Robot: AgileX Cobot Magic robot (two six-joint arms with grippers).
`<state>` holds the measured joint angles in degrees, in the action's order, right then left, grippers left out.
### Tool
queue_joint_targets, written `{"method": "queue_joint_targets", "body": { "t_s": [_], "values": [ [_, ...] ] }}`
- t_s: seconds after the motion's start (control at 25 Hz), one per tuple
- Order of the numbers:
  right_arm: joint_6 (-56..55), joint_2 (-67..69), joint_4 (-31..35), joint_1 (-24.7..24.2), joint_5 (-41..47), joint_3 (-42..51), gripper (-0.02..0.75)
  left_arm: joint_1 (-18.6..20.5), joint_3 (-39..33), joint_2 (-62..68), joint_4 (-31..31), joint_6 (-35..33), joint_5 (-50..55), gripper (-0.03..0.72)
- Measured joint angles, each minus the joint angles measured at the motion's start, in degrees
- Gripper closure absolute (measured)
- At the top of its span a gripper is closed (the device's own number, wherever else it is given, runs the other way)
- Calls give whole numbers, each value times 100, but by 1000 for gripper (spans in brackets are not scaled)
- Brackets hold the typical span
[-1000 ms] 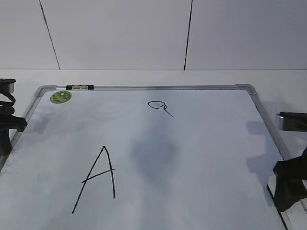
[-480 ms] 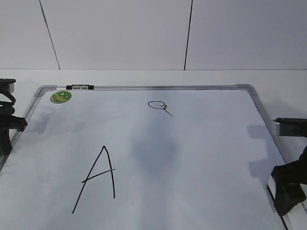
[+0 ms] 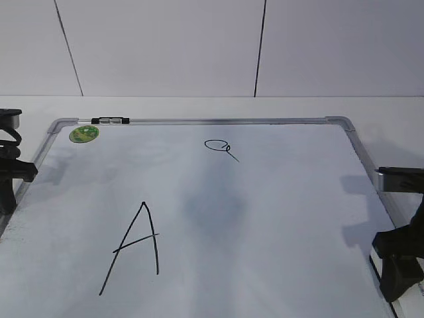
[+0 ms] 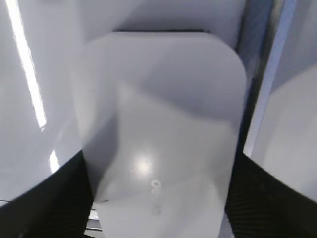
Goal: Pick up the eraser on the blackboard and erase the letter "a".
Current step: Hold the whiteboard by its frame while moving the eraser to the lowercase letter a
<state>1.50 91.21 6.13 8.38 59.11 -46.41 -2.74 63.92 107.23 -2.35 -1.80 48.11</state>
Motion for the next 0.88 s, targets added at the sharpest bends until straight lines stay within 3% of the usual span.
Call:
{"method": "queue_joint_targets", "body": {
  "t_s": [0.48,0.88],
  "values": [
    [0,13,-12,0,146,-112,203,0,0,0,0,0,0,669],
    [-3,60,134,0,967,-1889,203,0,0,0,0,0,0,669]
  ]
}}
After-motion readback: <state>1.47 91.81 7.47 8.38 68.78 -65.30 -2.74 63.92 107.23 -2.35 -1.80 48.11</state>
